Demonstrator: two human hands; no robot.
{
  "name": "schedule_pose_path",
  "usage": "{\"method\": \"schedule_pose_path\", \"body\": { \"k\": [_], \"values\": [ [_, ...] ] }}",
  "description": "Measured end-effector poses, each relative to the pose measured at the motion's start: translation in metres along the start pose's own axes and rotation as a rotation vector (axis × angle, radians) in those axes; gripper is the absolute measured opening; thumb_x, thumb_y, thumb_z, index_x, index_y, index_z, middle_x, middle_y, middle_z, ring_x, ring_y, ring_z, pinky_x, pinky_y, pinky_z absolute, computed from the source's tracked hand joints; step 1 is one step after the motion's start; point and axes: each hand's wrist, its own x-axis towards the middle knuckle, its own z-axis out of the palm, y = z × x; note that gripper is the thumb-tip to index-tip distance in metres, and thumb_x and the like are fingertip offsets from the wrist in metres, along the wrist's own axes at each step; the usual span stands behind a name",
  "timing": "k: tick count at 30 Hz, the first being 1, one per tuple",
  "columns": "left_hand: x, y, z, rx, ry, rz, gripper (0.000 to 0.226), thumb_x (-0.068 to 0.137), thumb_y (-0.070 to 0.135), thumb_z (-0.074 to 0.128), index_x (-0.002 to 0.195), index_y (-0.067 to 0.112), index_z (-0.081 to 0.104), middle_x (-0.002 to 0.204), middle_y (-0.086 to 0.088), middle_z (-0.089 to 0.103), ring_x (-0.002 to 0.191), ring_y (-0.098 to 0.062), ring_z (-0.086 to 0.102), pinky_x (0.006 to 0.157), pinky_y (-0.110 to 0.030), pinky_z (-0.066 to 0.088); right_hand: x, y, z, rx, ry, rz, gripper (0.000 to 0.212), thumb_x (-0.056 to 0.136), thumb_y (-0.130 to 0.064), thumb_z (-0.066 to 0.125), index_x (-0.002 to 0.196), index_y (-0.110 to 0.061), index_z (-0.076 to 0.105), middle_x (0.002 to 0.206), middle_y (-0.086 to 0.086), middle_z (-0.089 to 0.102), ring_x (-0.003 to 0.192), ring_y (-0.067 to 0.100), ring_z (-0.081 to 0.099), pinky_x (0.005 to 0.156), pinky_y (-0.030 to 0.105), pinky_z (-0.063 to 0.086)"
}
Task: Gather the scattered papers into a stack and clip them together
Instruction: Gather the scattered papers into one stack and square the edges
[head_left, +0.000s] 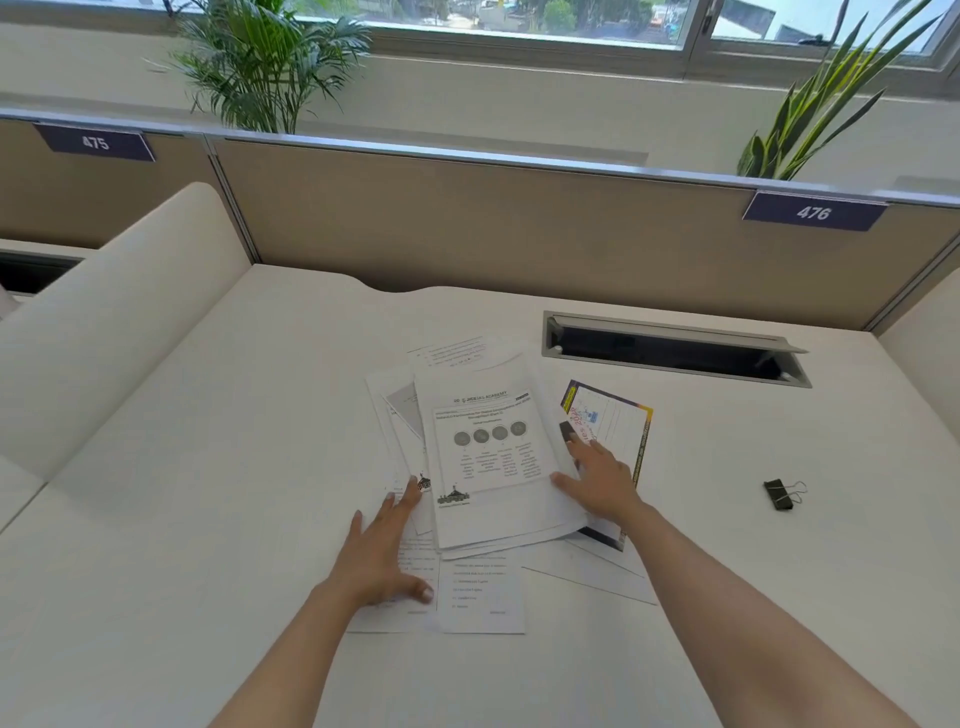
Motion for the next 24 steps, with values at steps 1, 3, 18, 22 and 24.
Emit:
{"method": "schedule_pose_path", "body": {
  "k": [1,3,18,22,24],
  "values": [
    [0.0,0.0,0.0,-0.011,0.007,-0.001,0.149,0.039,0.064,0.078,0.13,0.048,-0.038,0.158,0.021,-0.006,0.142,-0.001,-0.017,0.117,-0.04,-0.014,0.002,0.0,0.003,-0.055,-0.052,-0.014,0.069,0.09,-0.053,0.049,0.149,-0.026,0.025,0.159,-0.003,0.022,0.148,0.023,0.013,0.115,0.049,0.014],
    [-0.001,0.0,0.0,-0.025,0.024,-0.021,0.153,0.037,0.066,0.078,0.132,0.041,-0.04,0.156,0.021,-0.015,0.142,-0.003,-0.019,0.117,-0.038,-0.014,0.003,-0.001,0.01,-0.133,-0.084,-0.032,0.07,0.091,-0.056,0.044,0.151,-0.027,0.02,0.159,-0.002,0.021,0.149,0.022,0.005,0.116,0.052,0.004],
    [-0.001,0.0,0.0,-0.002,0.049,-0.046,0.159,0.036,0.078,0.071,0.136,0.018,-0.037,0.156,0.013,-0.023,0.139,-0.006,-0.026,0.117,-0.037,-0.014,-0.074,0.004,0.052,0.105,0.092,-0.068,0.046,0.091,-0.052,0.049,0.136,-0.046,0.04,0.146,-0.025,0.039,0.149,0.013,0.008,0.116,0.048,-0.007],
    [0.004,0.002,-0.001,0.049,0.018,-0.047,0.162,0.034,0.074,0.074,0.141,0.02,-0.034,0.157,0.008,-0.025,0.143,-0.013,-0.025,0.117,-0.042,-0.014,-0.08,0.003,0.051,0.14,0.187,-0.041,0.042,0.092,-0.053,0.048,0.13,-0.036,0.048,0.139,-0.017,0.046,0.144,0.013,0.023,0.115,0.042,0.007],
    [0.007,0.007,0.0,0.051,0.016,-0.052,0.162,0.033,0.077,0.073,0.144,0.022,-0.032,0.158,0.005,-0.024,0.145,-0.018,-0.024,0.115,-0.044,-0.014,-0.077,0.001,0.045,0.256,0.262,0.021,0.043,0.091,-0.047,0.054,0.13,-0.028,0.05,0.133,-0.009,0.051,0.133,0.015,0.039,0.111,0.039,0.022]
  ]
}}
